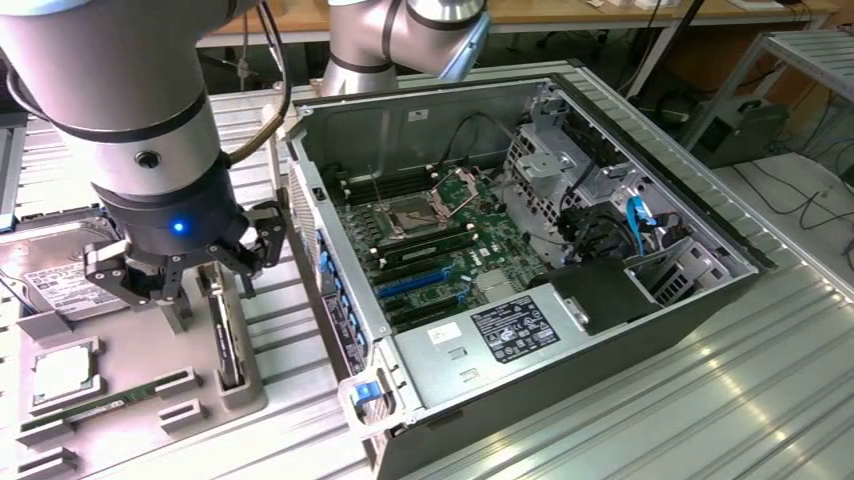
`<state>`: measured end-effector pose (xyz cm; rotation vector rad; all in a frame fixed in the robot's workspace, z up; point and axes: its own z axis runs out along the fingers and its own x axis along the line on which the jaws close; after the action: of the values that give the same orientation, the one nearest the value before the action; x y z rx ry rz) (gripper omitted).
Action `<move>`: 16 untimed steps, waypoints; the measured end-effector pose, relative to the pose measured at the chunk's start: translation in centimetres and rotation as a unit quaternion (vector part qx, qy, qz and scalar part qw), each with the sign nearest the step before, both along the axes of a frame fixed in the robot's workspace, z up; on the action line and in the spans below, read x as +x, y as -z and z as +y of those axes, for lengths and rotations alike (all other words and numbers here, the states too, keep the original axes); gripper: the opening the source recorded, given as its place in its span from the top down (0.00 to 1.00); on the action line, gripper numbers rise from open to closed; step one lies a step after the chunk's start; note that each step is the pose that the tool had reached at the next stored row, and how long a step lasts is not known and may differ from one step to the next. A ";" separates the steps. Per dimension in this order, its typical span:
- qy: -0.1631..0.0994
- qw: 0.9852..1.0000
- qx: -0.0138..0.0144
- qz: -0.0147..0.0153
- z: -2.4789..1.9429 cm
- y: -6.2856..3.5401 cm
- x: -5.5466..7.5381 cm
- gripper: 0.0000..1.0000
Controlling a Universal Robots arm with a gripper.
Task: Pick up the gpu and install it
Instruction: 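Pick up the gpu and move the gpu toward the slot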
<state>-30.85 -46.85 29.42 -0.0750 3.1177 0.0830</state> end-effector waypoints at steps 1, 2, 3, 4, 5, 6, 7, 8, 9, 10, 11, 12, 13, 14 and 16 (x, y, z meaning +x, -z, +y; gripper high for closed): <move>0.000 1.000 0.000 0.000 -0.01 0.11 0.0 0.40; 0.000 1.000 0.000 0.000 -0.01 0.20 0.0 0.40; 0.000 1.000 0.000 0.000 -0.02 0.28 0.0 0.40; 0.000 1.000 0.000 0.000 -0.03 0.38 0.0 0.40; 0.000 1.000 0.000 0.000 -0.04 0.46 0.0 0.40; 0.000 1.000 0.000 0.000 -0.05 0.55 0.0 0.40; 0.000 1.000 0.000 0.000 -0.05 0.68 0.0 0.40; 0.000 1.000 0.000 0.000 -0.06 0.82 0.0 0.40; 0.000 1.000 0.000 0.000 -0.06 0.99 0.0 0.40; 0.000 1.000 0.000 0.000 -0.06 1.19 0.0 0.40; 0.000 1.000 0.000 0.000 -0.06 1.41 0.0 0.40; 0.000 1.000 0.000 0.000 -0.02 1.50 0.0 0.40; 0.000 1.000 0.000 0.000 0.05 1.55 0.0 0.40; 0.000 1.000 0.000 0.000 0.16 1.65 0.0 0.40; 0.000 1.000 0.000 0.000 0.37 1.79 0.0 0.40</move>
<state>-30.86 -46.48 27.63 -0.0751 3.1177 0.0829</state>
